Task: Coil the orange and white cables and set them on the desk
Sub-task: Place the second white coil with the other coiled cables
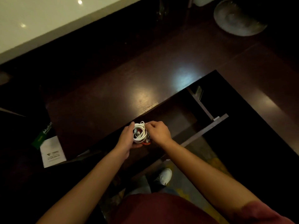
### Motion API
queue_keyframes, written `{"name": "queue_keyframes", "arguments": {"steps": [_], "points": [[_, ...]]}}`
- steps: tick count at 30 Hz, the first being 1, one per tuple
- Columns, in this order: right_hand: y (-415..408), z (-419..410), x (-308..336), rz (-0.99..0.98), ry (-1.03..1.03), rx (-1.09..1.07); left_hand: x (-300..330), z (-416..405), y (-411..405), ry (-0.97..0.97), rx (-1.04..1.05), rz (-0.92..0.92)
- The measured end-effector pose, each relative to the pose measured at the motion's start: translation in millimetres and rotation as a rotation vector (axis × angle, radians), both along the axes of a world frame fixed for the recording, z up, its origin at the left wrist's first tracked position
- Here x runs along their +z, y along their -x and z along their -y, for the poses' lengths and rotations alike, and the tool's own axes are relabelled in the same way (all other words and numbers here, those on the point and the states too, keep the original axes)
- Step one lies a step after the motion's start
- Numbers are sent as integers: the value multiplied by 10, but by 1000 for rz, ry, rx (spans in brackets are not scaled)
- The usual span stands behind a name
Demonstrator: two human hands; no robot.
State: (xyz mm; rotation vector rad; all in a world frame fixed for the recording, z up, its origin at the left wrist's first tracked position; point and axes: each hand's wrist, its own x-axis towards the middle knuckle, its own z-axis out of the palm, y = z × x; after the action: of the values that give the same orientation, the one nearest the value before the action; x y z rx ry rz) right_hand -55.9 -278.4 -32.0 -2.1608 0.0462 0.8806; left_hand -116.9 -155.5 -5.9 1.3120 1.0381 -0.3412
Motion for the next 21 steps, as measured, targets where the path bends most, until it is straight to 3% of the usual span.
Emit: {"name": "queue_keyframes", "arguments": {"steps": [10,21], "points": [[-394,-16,-948,-264,105,62,-1056,208,-243,60,104,-169],[-382,-256,-1628,-356,164,27,-1920,56,-244,58,117,-300]]}}
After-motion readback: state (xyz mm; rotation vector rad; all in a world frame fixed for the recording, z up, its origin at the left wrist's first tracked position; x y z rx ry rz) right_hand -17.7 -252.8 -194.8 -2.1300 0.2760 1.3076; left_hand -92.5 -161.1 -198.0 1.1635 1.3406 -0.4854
